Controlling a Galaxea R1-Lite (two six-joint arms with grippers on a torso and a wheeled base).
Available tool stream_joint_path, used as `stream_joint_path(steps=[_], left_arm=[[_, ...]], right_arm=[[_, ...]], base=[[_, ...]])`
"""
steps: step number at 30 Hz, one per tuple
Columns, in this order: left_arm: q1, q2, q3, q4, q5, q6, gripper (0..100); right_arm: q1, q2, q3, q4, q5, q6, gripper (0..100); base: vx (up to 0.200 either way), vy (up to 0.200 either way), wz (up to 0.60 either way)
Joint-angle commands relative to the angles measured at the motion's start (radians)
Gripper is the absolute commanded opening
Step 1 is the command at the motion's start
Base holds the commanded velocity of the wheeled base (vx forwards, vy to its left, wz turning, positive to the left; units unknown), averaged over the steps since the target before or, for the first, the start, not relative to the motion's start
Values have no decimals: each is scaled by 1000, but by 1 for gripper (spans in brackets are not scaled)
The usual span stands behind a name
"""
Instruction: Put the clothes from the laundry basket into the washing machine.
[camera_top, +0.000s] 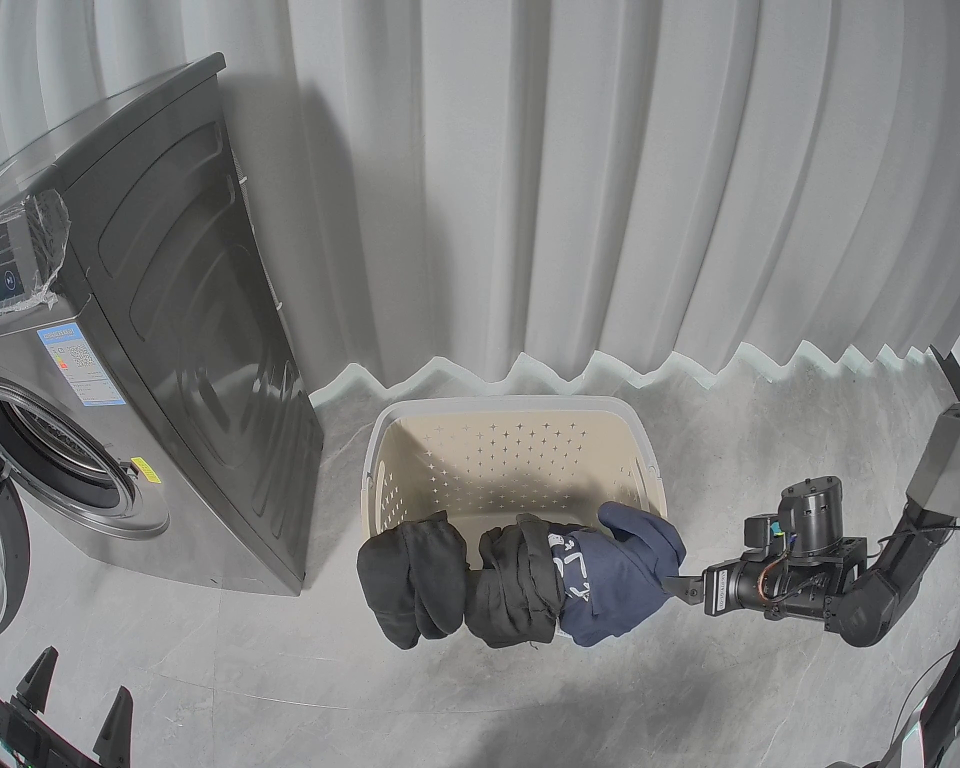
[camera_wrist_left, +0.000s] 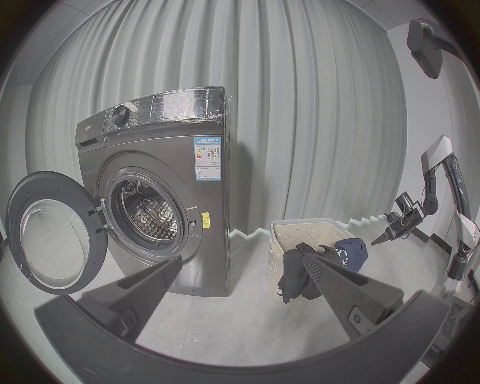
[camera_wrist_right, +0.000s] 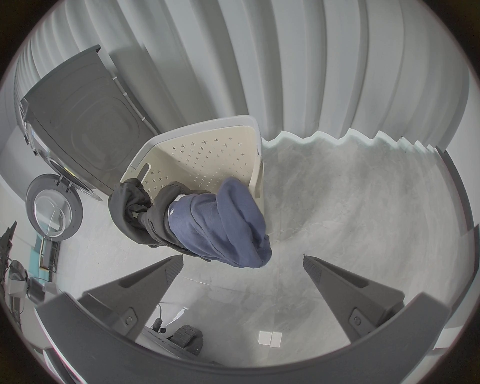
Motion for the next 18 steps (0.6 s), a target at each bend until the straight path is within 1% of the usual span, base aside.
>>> stream_joint_path(steps=[1,8,12,16,18], left_arm=[[0,-17,16,0,0,0,100],[0,-17,15,0,0,0,100],[0,-17,15,0,0,0,100],[0,-17,15,0,0,0,100],[0,-17,16,0,0,0,100]], right_arm=[[16,106,-53,-20,-2,-1,100],[33,182,-120,-31,-4,-1,100],[39,211,-142,-31,-16,-1,100],[45,225,-151,-31,-16,-1,100],[50,257,-172,-50,-16,1,100]], base=[[0,0,0],[0,0,0],[0,0,0],[0,0,0],[0,0,0]])
